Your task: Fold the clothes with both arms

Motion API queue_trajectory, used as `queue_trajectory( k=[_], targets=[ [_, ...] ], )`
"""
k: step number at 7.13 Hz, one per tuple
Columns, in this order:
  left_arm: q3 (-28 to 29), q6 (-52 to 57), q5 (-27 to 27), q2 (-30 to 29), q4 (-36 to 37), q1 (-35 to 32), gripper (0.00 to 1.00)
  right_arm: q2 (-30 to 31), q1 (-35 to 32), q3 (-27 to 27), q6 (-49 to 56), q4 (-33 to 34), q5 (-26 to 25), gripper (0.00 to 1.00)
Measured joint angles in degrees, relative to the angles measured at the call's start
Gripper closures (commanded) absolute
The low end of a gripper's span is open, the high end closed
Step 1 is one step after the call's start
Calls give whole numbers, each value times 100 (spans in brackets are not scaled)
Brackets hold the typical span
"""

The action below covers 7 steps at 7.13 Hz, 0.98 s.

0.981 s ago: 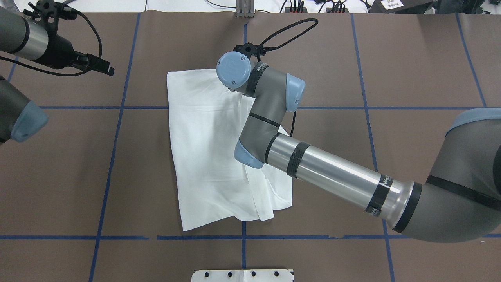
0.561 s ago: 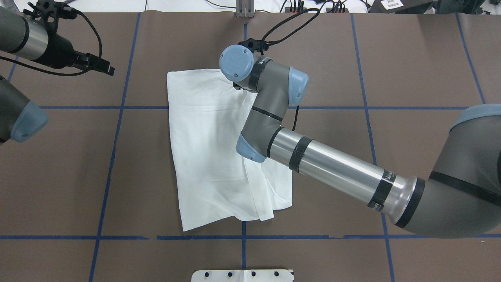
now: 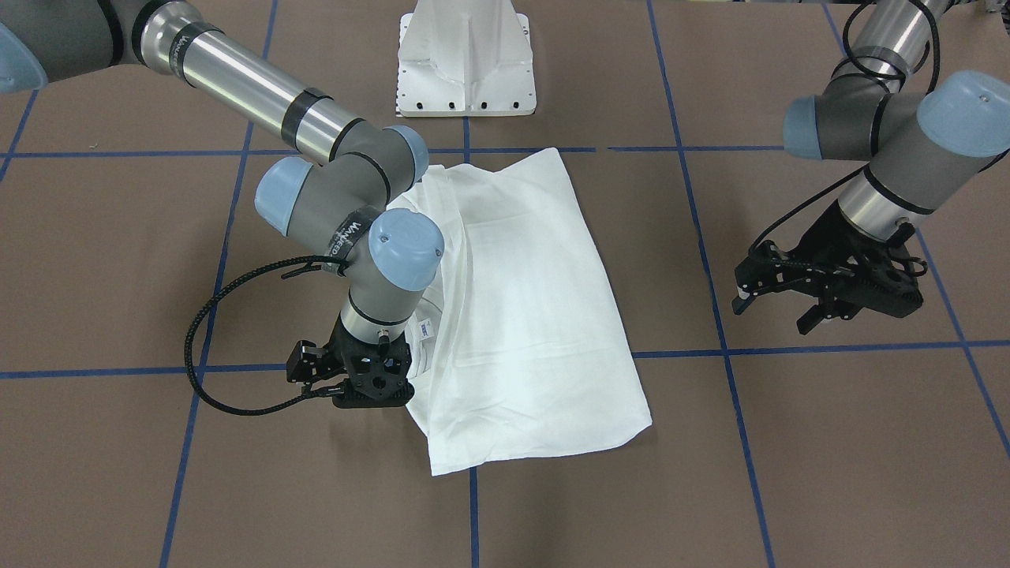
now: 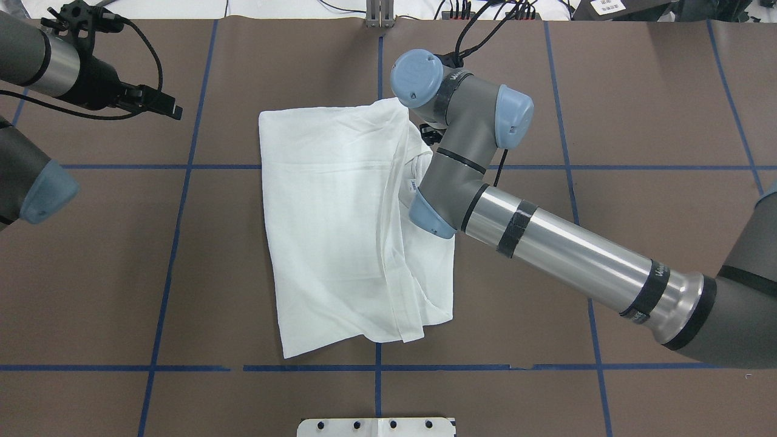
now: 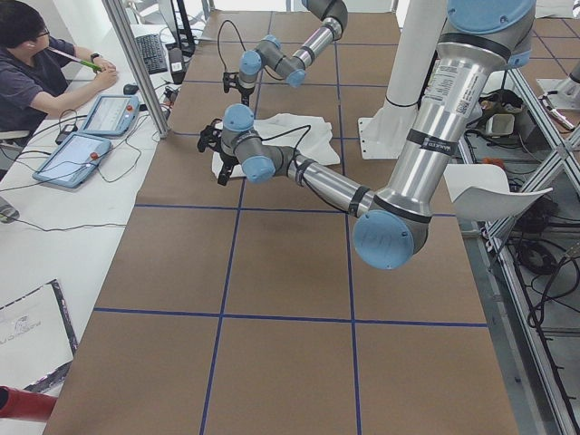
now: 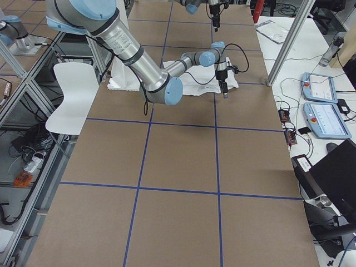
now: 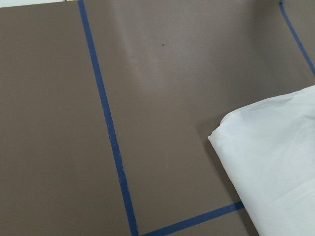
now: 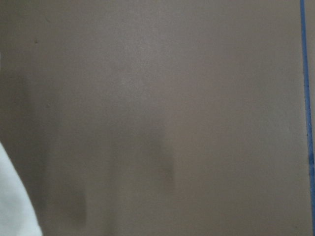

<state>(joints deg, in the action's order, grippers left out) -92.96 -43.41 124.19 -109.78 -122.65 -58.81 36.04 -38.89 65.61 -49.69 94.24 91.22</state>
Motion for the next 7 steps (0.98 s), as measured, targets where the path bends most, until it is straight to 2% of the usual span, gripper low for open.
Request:
queue_trajectory(
  k=[2,4,5,7],
  targets=[
    [-8,0,0,0,3,1,0,-27,96,260,-881,-359,291,0],
    [-8,3,0,1,3,1,0,-160,465,287,-1839,-704,318,0],
    [-8,2,0,1,1,1,0,-218,692,275,-2092,-684,238,0],
    [-11,0,0,0,4,1,0,-351,1059,257,-2253,-209,19,0]
  ],
)
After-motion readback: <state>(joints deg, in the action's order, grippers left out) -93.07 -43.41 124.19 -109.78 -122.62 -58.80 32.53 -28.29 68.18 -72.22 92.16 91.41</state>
